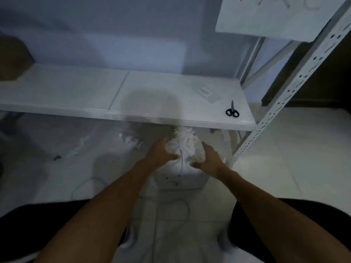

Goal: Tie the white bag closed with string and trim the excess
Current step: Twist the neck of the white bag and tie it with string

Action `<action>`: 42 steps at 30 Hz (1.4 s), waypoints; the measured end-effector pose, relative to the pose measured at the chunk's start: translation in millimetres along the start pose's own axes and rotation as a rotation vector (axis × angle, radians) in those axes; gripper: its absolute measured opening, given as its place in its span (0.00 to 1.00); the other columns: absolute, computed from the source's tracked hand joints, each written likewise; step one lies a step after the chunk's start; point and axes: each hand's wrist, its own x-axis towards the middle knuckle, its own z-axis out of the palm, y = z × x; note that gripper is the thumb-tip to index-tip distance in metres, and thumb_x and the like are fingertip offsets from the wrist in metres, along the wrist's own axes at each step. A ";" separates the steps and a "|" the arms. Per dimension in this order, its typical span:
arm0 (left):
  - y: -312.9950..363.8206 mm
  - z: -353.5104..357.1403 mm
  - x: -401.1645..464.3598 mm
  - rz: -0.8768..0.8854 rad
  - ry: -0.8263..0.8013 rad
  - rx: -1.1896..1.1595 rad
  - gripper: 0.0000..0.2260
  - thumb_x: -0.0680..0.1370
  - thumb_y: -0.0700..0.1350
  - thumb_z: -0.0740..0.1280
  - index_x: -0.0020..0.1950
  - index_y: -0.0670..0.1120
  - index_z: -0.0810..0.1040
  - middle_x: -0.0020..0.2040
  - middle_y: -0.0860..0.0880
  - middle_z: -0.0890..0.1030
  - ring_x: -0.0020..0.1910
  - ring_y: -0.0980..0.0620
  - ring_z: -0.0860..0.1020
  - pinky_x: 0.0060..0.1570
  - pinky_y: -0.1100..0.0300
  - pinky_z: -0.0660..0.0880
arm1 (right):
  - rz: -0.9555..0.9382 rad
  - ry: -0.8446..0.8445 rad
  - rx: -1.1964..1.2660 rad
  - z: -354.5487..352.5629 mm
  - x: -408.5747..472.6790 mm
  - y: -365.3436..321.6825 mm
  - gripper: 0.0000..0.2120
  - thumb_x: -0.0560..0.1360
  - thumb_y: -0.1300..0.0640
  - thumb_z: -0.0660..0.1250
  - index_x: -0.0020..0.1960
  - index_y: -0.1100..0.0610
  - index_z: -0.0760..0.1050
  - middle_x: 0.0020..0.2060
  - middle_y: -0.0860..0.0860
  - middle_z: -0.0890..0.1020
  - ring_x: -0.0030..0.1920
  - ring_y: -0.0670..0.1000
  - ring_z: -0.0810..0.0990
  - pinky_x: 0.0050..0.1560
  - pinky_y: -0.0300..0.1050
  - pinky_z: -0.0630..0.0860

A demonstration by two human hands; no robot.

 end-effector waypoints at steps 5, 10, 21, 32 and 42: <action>-30.5 53.7 101.4 0.118 -0.012 -0.099 0.32 0.59 0.57 0.80 0.62 0.56 0.79 0.61 0.48 0.83 0.62 0.46 0.80 0.65 0.47 0.75 | -0.055 -0.014 0.004 27.1 83.8 8.9 0.47 0.58 0.43 0.80 0.72 0.56 0.66 0.65 0.53 0.73 0.64 0.51 0.71 0.69 0.53 0.69; -21.4 68.0 136.8 0.183 -0.143 0.073 0.17 0.71 0.48 0.66 0.54 0.42 0.85 0.56 0.44 0.85 0.58 0.46 0.82 0.51 0.64 0.72 | -0.245 -0.111 -0.092 30.1 118.3 18.5 0.16 0.67 0.52 0.70 0.51 0.58 0.84 0.50 0.56 0.86 0.52 0.53 0.83 0.56 0.50 0.79; -42.5 51.8 141.7 0.303 -0.091 0.057 0.17 0.68 0.66 0.70 0.53 0.60 0.82 0.48 0.59 0.87 0.51 0.60 0.84 0.49 0.60 0.81 | -0.074 0.233 0.013 -90.0 186.8 -6.9 0.08 0.74 0.62 0.65 0.40 0.55 0.83 0.38 0.50 0.85 0.38 0.45 0.81 0.41 0.39 0.77; -51.8 65.1 166.0 0.314 -0.097 0.004 0.18 0.66 0.64 0.73 0.53 0.60 0.83 0.49 0.61 0.87 0.51 0.63 0.83 0.51 0.56 0.81 | 0.134 0.437 -0.333 -110.2 261.6 14.4 0.09 0.77 0.58 0.65 0.49 0.64 0.79 0.49 0.61 0.82 0.51 0.62 0.81 0.52 0.54 0.78; -39.0 50.3 155.7 0.290 -0.167 0.042 0.17 0.68 0.62 0.74 0.53 0.57 0.83 0.51 0.60 0.86 0.52 0.65 0.82 0.54 0.60 0.80 | 0.039 0.423 -0.131 -116.9 242.4 14.9 0.05 0.75 0.62 0.68 0.44 0.63 0.82 0.44 0.59 0.84 0.46 0.59 0.82 0.48 0.50 0.79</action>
